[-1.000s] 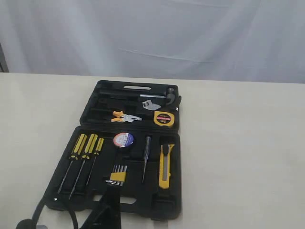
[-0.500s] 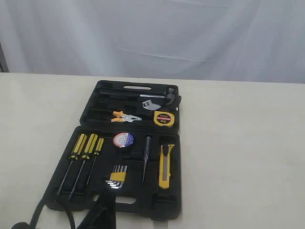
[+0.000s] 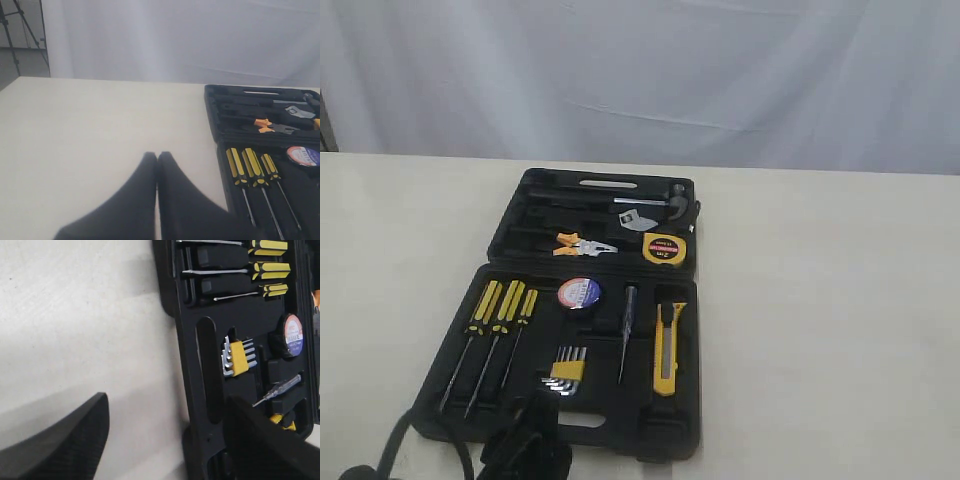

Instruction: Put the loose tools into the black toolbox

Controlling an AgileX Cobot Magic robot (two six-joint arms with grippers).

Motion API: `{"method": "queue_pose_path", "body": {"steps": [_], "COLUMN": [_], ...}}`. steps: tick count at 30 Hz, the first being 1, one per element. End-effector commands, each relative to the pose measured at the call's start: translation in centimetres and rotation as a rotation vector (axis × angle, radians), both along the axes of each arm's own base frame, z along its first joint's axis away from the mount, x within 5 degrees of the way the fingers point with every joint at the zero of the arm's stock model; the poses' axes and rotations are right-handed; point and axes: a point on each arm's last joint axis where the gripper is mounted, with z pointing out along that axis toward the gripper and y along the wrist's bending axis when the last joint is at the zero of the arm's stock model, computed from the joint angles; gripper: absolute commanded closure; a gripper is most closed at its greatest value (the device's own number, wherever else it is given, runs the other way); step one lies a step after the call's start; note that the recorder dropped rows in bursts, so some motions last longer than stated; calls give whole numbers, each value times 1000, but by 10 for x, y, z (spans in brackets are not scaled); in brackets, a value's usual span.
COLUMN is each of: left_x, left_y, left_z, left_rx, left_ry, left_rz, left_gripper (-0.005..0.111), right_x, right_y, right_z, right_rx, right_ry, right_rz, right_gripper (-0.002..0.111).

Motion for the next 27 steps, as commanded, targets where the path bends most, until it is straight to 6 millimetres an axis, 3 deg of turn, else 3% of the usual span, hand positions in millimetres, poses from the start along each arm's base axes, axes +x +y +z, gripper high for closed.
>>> {"method": "queue_pose_path", "body": {"steps": [1, 10, 27], "left_x": [0, 0, 0], "left_y": [0, 0, 0], "left_z": [-1, -1, -1], "left_rx": [-2, -2, -2], "left_ry": [-1, -1, -1], "left_rz": [-2, -2, -2], "left_gripper": [107, 107, 107], "right_x": [3, 15, 29], "right_y": [0, -5, -8], "right_z": [-5, -29, -37], "right_rx": [-29, -32, 10], "right_ry": [-16, 3, 24], "right_rz": [5, -67, -45], "right_gripper": [46, 46, 46]}}
